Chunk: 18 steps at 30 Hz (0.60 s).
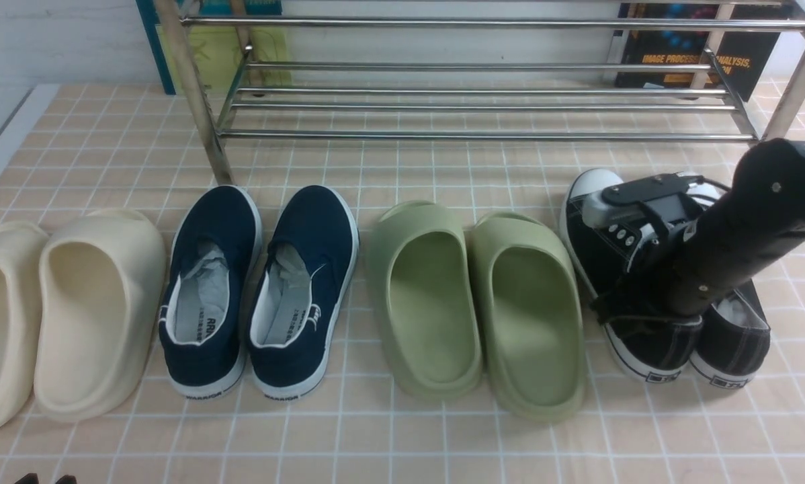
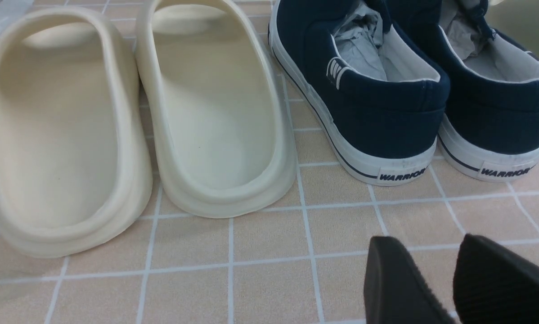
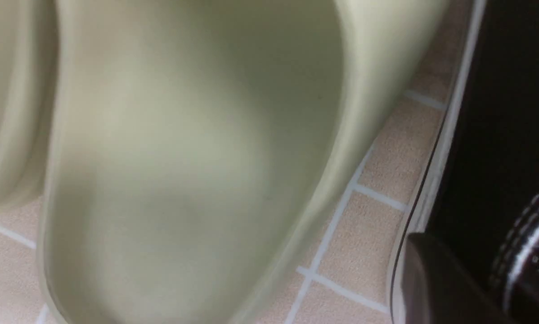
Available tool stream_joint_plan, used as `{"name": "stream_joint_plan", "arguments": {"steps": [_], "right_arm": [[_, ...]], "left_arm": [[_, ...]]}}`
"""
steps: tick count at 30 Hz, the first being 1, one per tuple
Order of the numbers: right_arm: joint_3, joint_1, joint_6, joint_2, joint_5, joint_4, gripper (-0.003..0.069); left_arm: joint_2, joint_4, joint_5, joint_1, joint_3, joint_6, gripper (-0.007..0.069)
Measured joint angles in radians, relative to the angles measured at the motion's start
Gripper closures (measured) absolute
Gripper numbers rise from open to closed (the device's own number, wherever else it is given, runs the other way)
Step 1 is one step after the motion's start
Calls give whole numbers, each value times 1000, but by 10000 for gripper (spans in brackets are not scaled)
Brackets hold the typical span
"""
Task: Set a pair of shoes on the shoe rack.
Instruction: Use the right arm to grab the shoe closest to it, then use the right arm to put a shoe into the shoe rack
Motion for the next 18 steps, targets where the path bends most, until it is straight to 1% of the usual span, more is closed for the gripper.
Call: {"name": "stream_joint_plan", "arguments": {"steps": [1,2,5,8,14,18], "right_arm": [[-8,0,0,-4,15,0,652],[-18,0,0,-9,27,0,657],[-70,0,0,-47,95,2,657],[-135,0,1,-73,120,2,652],[-236,0,-3,-41,63,-32,652],[-333,-8,-3,67,17,-74,652]], "left_arm": [[0,0,0,0,0,0,384],[0,0,0,0,0,0,384],[0,0,0,0,0,0,384],[0,0,0,0,0,0,384],[0,0,0,0,0,0,384],[0,0,0,0,0,0,384]]}}
